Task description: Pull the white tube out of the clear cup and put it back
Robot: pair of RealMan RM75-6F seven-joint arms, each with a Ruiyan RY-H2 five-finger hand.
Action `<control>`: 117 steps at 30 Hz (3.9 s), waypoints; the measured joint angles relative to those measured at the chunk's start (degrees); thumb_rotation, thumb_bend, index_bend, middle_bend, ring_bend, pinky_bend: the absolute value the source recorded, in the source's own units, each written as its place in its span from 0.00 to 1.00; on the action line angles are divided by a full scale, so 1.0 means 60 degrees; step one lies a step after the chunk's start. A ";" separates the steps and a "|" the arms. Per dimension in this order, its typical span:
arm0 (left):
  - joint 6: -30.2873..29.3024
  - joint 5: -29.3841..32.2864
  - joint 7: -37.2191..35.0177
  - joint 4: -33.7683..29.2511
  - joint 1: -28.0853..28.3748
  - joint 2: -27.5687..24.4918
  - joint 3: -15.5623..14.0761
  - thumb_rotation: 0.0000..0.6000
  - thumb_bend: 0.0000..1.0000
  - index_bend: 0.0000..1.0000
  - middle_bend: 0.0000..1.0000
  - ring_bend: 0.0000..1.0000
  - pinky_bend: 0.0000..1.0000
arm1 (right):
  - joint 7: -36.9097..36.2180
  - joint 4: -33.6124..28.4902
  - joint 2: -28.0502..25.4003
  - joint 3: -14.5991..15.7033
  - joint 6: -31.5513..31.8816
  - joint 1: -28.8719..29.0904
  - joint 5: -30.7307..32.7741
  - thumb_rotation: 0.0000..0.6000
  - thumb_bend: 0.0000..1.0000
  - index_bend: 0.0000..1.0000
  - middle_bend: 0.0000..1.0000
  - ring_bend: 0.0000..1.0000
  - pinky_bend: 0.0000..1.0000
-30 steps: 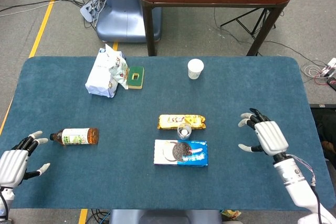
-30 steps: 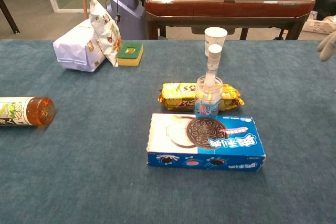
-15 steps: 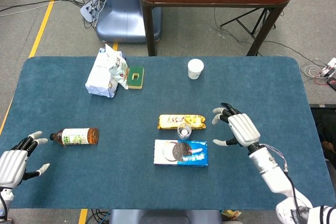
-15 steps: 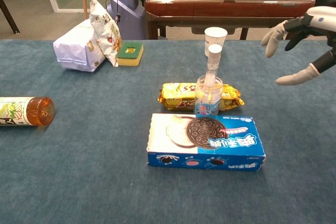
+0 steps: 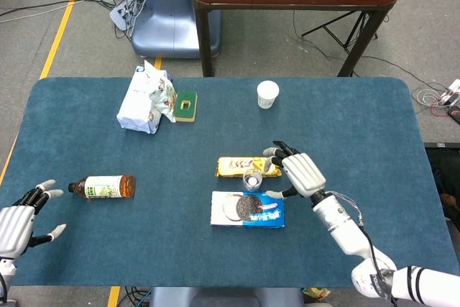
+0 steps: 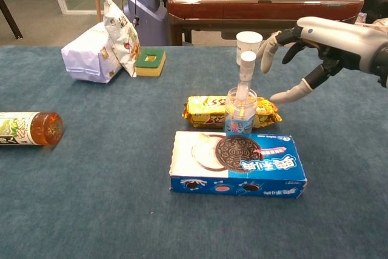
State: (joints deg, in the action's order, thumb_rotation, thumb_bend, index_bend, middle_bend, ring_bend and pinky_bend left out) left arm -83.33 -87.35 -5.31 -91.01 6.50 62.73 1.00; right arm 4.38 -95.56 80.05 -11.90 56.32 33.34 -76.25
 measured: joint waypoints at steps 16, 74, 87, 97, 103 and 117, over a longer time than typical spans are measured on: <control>-0.0074 0.0025 -0.0244 0.0007 -0.0054 -0.0098 0.0028 1.00 0.21 0.28 0.16 0.20 0.39 | 0.0034 0.0754 0.0880 0.0048 0.0222 0.0404 -0.0007 1.00 0.18 0.49 0.24 0.09 0.23; -0.0077 0.0033 -0.0272 -0.0048 -0.0105 -0.0168 0.0035 1.00 0.21 0.28 0.15 0.20 0.39 | -0.0725 0.1547 0.1498 0.0245 0.1474 0.0436 -0.0759 1.00 0.38 0.65 0.33 0.10 0.23; 0.0019 0.0040 -0.0136 -0.0075 -0.0072 -0.0134 0.0011 1.00 0.21 0.28 0.15 0.20 0.39 | -0.1202 0.0975 0.0937 0.0050 0.2009 0.0229 -0.1026 1.00 0.40 0.69 0.42 0.21 0.25; 0.0082 0.0044 -0.0043 -0.0089 -0.0046 -0.0103 -0.0006 1.00 0.21 0.28 0.15 0.20 0.39 | -0.1513 0.0790 0.0646 0.0010 0.2362 0.0080 -0.1265 1.00 0.45 0.70 0.51 0.31 0.33; 0.0110 0.0048 -0.0012 -0.0087 -0.0033 -0.0093 -0.0012 1.00 0.21 0.28 0.16 0.20 0.39 | -0.1735 0.0835 0.0557 0.0019 0.2559 -0.0016 -0.1374 1.00 0.47 0.70 0.55 0.36 0.39; 0.0148 0.0033 0.0078 -0.0101 -0.0010 -0.0056 -0.0034 1.00 0.21 0.28 0.15 0.20 0.39 | -0.2009 0.0813 0.0483 -0.0050 0.2953 -0.0099 -0.1654 1.00 0.48 0.70 0.58 0.39 0.41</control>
State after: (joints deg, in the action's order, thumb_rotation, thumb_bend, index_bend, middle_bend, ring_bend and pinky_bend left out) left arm -82.44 -87.15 -4.83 -91.61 6.44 62.39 0.80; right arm -7.68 -90.69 82.95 -12.20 74.04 32.75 -86.18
